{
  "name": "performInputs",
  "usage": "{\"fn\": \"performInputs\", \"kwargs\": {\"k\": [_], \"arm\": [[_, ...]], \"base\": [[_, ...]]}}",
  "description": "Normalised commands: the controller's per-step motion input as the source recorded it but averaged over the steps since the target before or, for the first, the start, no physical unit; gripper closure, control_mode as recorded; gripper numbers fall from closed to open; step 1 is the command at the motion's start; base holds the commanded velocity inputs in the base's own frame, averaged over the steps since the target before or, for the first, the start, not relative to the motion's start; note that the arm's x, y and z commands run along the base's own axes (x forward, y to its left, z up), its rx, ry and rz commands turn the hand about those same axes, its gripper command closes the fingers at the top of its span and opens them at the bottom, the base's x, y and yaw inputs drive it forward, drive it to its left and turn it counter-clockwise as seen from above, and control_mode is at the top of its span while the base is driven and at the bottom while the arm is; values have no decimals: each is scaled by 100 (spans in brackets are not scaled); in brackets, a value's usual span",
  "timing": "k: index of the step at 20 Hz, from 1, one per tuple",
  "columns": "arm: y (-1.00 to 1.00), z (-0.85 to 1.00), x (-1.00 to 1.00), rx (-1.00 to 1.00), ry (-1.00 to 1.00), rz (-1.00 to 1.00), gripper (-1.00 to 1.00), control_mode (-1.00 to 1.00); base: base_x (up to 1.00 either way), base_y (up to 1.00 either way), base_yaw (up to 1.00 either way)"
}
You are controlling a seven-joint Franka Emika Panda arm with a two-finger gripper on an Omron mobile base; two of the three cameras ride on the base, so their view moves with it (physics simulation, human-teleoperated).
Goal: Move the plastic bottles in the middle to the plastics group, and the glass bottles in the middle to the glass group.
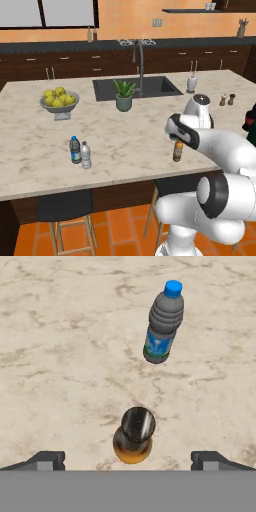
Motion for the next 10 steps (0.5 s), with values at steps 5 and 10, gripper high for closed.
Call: {"fn": "performInputs", "kwargs": {"k": [5,10], "arm": [[-2,-28,18,0,-1,0,-100,-100],[-4,-23,20,0,-7,0,-100,-100]], "base": [[0,0,0],[0,0,0]]}}
